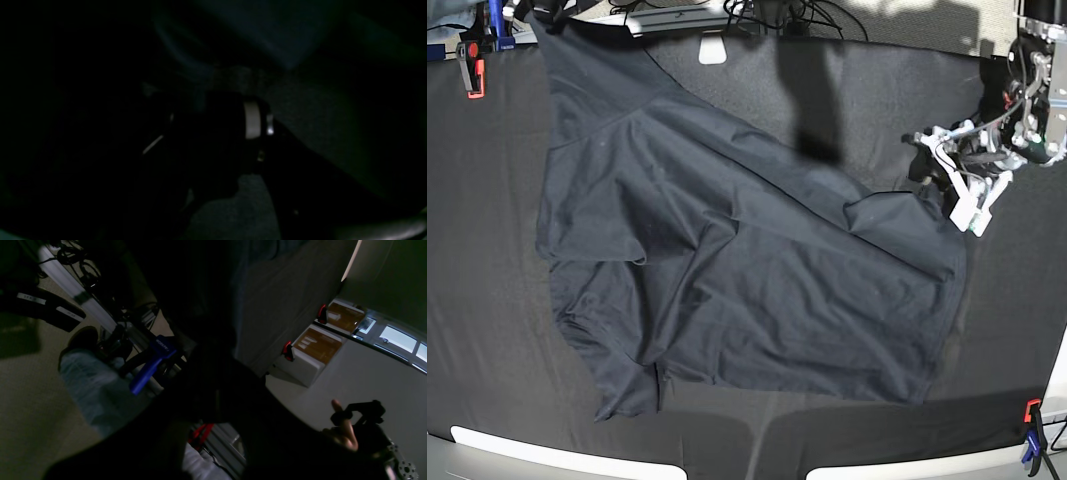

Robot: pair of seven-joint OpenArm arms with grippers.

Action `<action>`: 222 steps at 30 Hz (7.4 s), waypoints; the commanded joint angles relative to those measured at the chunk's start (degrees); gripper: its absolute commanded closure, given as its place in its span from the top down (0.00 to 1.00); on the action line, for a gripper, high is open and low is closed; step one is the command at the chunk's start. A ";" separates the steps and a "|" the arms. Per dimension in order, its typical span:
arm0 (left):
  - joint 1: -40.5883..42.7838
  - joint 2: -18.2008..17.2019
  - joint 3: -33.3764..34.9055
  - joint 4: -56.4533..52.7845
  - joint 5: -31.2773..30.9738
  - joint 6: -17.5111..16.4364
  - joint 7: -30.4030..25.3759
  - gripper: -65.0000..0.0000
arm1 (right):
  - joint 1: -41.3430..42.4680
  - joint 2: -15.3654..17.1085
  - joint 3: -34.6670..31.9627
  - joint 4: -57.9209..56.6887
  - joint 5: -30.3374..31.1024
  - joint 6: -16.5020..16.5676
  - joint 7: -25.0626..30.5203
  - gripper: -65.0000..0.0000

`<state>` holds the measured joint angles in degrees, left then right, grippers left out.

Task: Layout the t-shirt on the table in an organized manner, then fold the t-shirt properly
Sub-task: 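Drag the shirt's side edge with the left gripper away from the shirt, then regrasp the shirt's side edge with the left gripper and pull outward, then pull the shirt corner with the left gripper toward the table's back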

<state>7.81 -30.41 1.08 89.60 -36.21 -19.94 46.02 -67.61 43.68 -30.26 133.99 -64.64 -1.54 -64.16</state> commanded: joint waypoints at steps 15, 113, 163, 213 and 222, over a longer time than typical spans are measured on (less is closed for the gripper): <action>-4.15 -0.96 -0.39 0.81 -1.03 -0.22 3.85 0.00 | -0.81 0.28 -0.07 1.01 -1.38 -0.81 -0.50 0.00; -21.18 7.39 -0.28 -15.82 7.58 10.10 -2.03 0.27 | -0.96 1.70 -0.13 1.01 -0.96 -5.86 -1.29 0.00; -21.16 5.99 -0.28 -19.87 1.79 5.90 -4.07 0.37 | -0.94 1.70 -0.13 1.01 1.79 -5.86 -1.27 0.00; 11.96 0.70 -0.39 26.08 34.84 13.16 14.64 0.00 | -7.39 15.10 -0.11 1.01 7.67 -2.16 0.68 0.00; 19.67 0.72 -0.39 32.92 46.18 17.51 20.44 0.00 | -7.39 15.26 -0.15 1.01 7.89 -1.79 0.96 0.00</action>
<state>27.46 -29.08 1.08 121.49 8.78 -3.16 66.28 -74.17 58.50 -30.26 133.99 -56.31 -3.22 -62.59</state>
